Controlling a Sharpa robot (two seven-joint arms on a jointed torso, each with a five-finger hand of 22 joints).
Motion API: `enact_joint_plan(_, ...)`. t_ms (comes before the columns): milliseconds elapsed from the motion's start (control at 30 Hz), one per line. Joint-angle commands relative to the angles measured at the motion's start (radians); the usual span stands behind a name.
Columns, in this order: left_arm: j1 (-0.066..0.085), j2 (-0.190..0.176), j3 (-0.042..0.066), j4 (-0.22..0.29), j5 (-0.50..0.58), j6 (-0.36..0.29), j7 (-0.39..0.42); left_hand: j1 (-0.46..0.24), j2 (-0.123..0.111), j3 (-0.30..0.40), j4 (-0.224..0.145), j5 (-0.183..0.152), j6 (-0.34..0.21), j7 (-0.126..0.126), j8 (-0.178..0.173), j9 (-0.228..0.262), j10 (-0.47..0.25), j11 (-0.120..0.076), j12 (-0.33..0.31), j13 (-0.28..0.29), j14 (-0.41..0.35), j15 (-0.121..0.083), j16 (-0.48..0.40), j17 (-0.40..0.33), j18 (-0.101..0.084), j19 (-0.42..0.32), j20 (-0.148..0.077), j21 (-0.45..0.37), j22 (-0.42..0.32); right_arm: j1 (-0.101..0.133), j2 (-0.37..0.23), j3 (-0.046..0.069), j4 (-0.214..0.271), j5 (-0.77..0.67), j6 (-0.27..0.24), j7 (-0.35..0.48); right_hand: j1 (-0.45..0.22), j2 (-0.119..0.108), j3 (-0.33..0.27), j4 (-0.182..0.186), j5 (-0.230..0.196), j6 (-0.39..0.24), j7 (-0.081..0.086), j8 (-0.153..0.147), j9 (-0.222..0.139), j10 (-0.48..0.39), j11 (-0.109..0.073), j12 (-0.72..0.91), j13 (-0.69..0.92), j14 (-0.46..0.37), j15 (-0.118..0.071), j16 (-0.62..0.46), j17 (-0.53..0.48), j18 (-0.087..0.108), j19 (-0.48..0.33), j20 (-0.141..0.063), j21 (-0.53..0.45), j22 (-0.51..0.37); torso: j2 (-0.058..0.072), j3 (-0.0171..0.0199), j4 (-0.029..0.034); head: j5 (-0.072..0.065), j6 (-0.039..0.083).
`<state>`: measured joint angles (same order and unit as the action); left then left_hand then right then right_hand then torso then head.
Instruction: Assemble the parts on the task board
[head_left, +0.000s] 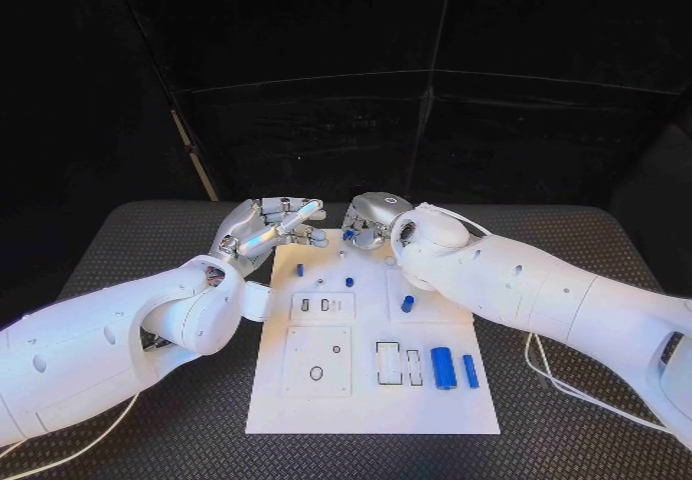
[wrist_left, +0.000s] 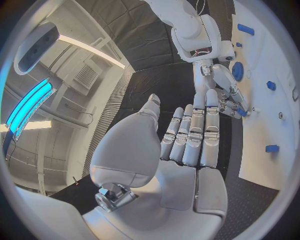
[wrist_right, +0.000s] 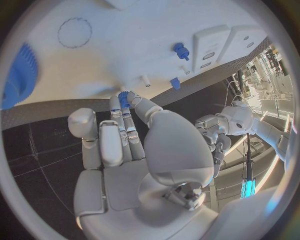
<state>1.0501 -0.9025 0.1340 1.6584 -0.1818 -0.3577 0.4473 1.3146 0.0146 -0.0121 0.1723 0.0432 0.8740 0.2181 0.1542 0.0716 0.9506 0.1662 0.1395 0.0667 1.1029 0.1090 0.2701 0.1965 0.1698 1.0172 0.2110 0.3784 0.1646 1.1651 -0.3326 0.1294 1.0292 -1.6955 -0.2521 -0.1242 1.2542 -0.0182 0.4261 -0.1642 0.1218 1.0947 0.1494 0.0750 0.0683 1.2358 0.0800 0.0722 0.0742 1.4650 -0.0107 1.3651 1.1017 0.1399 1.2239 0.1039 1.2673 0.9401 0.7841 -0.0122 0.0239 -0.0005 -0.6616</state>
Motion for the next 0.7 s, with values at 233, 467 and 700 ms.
enact_joint_plan(233, 0.003, 0.001, 0.001, 0.001, -0.005, 0.015, 0.001, 0.001, 0.007, -0.007, 0.000, 0.004, 0.002, 0.007, -0.007, -0.001, 0.003, 0.007, -0.005, -0.002, 0.003, 0.003, -0.005, 0.002, 0.009, 0.005, 0.000, 0.003, -0.001, 0.005, 0.010, 0.001, -0.012, -0.017, 0.042, -0.008, -0.003, -0.016, 0.008, 0.007, -0.006, -0.009, 0.005, -0.006, -0.001, -0.012, 0.002, -0.006, -0.002, 0.029, 0.011, 0.004, -0.004, -0.015, -0.009, 0.002, 0.003, -0.002, 0.001, 0.0001, -0.0013, 0.004, -0.003)
enact_joint_plan(467, 0.003, 0.001, 0.001, -0.001, -0.005, 0.016, 0.000, 0.001, 0.008, -0.008, 0.000, 0.004, 0.002, 0.008, -0.007, -0.002, 0.003, 0.007, -0.006, -0.002, 0.003, 0.003, -0.005, 0.002, 0.009, 0.005, 0.000, 0.003, -0.001, 0.006, 0.010, 0.000, -0.018, -0.017, 0.011, -0.010, -0.015, -0.070, -0.005, 0.026, -0.030, -0.154, 0.016, -0.013, -0.007, -0.173, 0.030, -0.009, -0.012, 0.007, 0.036, -0.032, -0.078, 0.004, -0.075, 0.022, -0.050, -0.099, 0.001, -0.0002, -0.0039, 0.003, 0.000)
enact_joint_plan(700, 0.003, -0.001, 0.001, -0.003, -0.005, 0.017, -0.001, 0.001, 0.008, -0.008, 0.000, 0.004, 0.002, 0.008, -0.008, -0.002, 0.003, 0.007, -0.006, -0.002, 0.003, 0.003, -0.006, 0.003, 0.009, 0.005, 0.000, 0.003, -0.001, 0.006, -0.024, 0.000, 0.033, -0.016, -0.064, -0.003, 0.012, -0.090, -0.080, 0.047, -0.033, -0.271, -0.010, -0.013, -0.004, -0.270, 0.042, 0.016, -0.007, -0.002, 0.044, -0.055, -0.123, 0.014, -0.110, 0.034, -0.091, -0.162, 0.002, 0.0011, -0.0032, 0.001, 0.005)
